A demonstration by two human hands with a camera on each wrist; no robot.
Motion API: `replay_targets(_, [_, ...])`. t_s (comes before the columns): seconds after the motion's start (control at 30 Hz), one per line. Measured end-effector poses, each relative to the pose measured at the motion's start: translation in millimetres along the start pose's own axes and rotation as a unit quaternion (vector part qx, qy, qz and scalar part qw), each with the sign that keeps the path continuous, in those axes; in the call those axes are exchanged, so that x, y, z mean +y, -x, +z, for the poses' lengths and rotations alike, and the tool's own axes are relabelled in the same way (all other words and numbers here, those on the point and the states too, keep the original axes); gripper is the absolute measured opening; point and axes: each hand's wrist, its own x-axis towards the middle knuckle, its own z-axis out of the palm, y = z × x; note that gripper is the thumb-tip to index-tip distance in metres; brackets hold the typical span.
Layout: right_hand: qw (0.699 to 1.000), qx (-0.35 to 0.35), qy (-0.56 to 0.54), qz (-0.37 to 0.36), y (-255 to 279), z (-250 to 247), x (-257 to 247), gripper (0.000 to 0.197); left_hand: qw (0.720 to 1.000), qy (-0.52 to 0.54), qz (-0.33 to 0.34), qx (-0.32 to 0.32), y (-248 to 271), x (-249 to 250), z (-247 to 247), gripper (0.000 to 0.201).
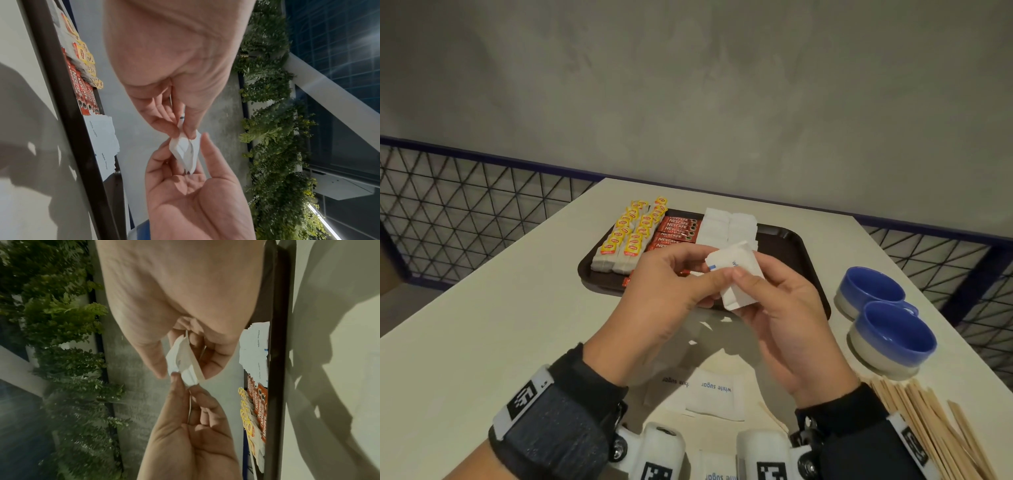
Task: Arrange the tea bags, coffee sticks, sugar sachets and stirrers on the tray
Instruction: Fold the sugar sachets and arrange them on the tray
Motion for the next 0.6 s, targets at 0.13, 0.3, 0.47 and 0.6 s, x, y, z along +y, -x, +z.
replay_targets(0.13, [0.999,0.020,0.025,-0.037,0.9,1.2,2.2,0.025,1.000,0.014,-0.013,0.005,1.7,0.5,1.4,0.014])
replay_targets(0.3, [0.996,0.051,0.033,-0.058,-0.8,-3.7,4.0,0.016,0.997,0.070,-0.023,0.012,2.0,2.0,6.0,0.007])
replay_targets(0.47, [0.995,0.072,0.058,-0.031,-2.3,-5.3,8.2,0.016,0.997,0.071,-0.002,0.043,2.6,1.2,6.0,0.006])
replay_targets(0.6, [0.995,0.075,0.065,-0.012,-2.2,-5.9,10.5,0.013,0.995,0.081,-0.014,0.049,2.1,2.6,5.9,0.006])
